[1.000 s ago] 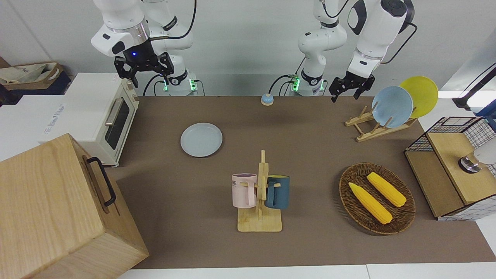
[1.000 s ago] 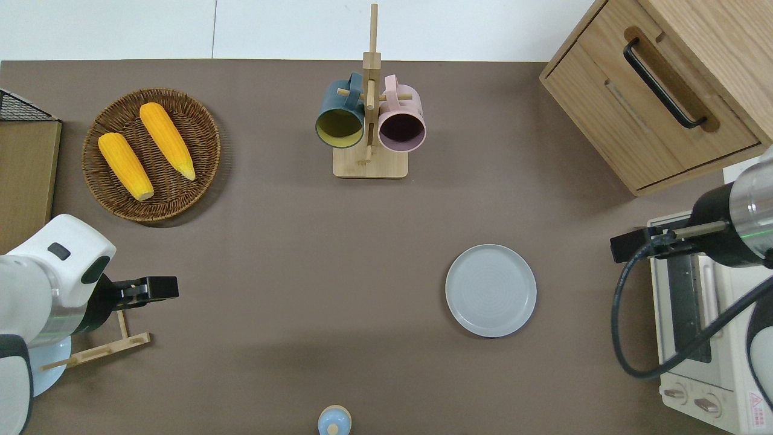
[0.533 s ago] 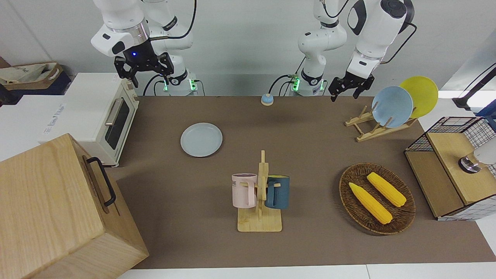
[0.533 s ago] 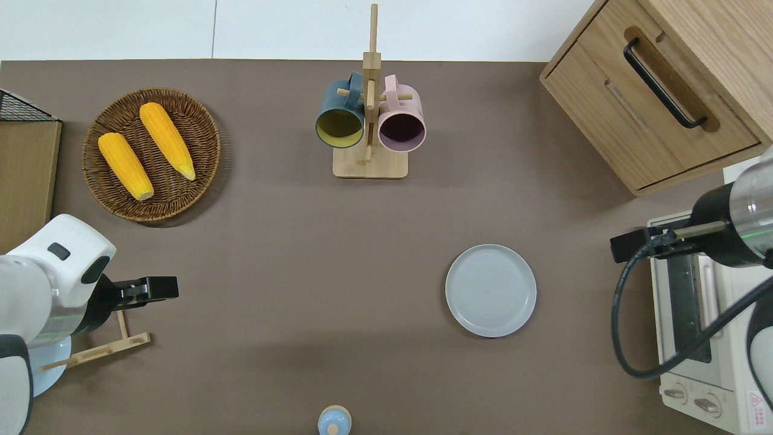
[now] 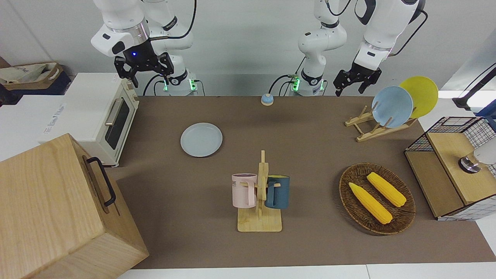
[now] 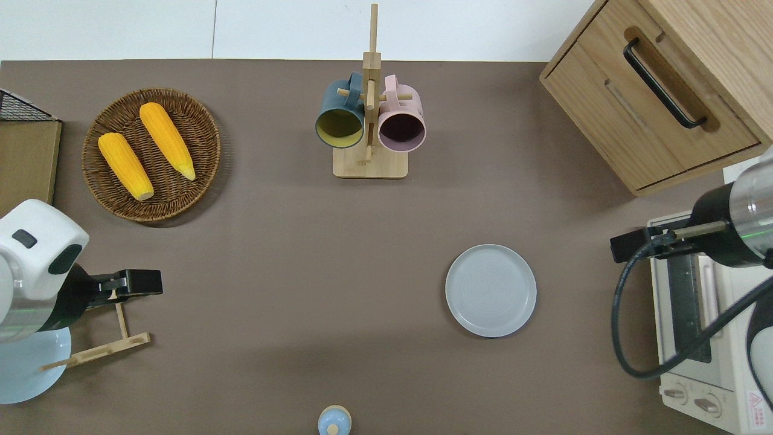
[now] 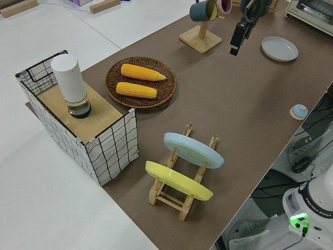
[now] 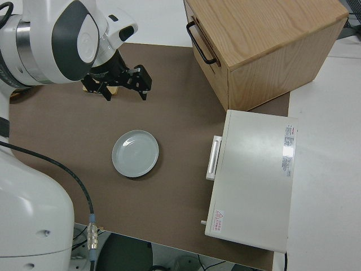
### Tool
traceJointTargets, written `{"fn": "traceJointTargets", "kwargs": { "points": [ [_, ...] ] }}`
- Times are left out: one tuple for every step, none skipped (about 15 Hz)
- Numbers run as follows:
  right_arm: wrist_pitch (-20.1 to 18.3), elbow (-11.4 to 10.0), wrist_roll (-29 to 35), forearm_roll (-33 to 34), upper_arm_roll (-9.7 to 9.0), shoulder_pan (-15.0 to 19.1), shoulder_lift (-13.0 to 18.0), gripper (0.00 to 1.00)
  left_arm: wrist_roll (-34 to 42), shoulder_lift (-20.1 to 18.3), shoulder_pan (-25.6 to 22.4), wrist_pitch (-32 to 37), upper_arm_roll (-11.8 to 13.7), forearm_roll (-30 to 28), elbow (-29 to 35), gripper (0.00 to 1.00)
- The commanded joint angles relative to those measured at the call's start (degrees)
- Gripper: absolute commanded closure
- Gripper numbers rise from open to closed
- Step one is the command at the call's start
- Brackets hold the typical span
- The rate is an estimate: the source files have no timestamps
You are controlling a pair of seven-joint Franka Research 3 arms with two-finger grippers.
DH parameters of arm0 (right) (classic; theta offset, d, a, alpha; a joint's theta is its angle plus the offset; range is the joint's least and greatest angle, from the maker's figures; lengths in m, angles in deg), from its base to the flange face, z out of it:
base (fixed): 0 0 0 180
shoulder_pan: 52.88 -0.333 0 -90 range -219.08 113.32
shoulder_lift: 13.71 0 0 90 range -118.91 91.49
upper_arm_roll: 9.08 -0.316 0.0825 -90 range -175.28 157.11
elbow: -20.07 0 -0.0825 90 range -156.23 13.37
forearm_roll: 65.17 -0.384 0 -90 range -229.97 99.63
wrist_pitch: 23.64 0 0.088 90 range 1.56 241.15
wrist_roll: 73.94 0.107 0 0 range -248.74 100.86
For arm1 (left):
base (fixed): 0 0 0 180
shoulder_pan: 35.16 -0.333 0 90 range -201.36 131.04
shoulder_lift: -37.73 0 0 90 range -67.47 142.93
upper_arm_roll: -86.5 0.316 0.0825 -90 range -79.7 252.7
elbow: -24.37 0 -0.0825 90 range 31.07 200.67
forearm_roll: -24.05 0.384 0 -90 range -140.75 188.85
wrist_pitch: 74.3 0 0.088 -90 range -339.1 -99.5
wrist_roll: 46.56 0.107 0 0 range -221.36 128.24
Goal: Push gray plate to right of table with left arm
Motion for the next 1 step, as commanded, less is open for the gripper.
{"fn": "traceJointTargets", "kwargs": {
  "points": [
    [-0.83, 0.46, 0.14, -0.59, -0.86, 1.15, 0.17, 0.017, -0.10, 1.27, -0.45, 1.54, -0.10, 1.46, -1.52, 0.00]
  ]
}}
